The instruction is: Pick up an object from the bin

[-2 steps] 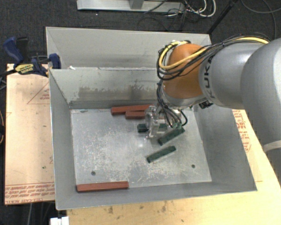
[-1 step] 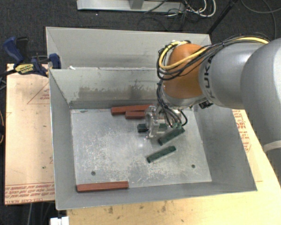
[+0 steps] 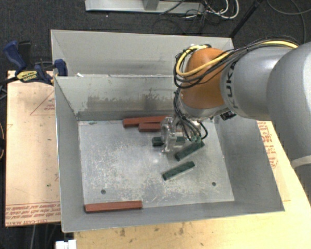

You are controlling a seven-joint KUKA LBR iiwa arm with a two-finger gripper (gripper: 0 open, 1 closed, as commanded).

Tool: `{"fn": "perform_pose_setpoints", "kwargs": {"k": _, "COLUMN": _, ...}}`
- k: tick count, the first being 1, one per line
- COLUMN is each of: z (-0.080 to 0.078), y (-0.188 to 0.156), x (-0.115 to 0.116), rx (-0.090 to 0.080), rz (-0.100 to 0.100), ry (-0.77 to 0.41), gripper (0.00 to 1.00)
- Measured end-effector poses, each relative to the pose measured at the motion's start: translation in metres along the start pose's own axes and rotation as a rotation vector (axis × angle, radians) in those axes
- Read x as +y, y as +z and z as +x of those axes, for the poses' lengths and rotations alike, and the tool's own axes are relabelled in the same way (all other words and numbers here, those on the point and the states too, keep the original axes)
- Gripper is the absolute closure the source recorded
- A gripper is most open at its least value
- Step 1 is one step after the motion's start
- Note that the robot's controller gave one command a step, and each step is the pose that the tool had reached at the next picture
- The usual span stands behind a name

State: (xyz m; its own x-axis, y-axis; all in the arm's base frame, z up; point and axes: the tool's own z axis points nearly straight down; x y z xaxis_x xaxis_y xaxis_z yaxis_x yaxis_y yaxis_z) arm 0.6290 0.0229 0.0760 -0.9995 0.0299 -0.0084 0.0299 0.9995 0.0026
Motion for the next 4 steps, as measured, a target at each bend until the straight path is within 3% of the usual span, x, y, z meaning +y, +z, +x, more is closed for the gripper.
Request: {"fn": "perform_pose_setpoints", "kwargs": {"k": 4, "z": 0.001, "y": -0.036, "x": 0.000, "rx": 0.007, "rz": 0.001, "ry": 0.000, "gripper": 1.00}}
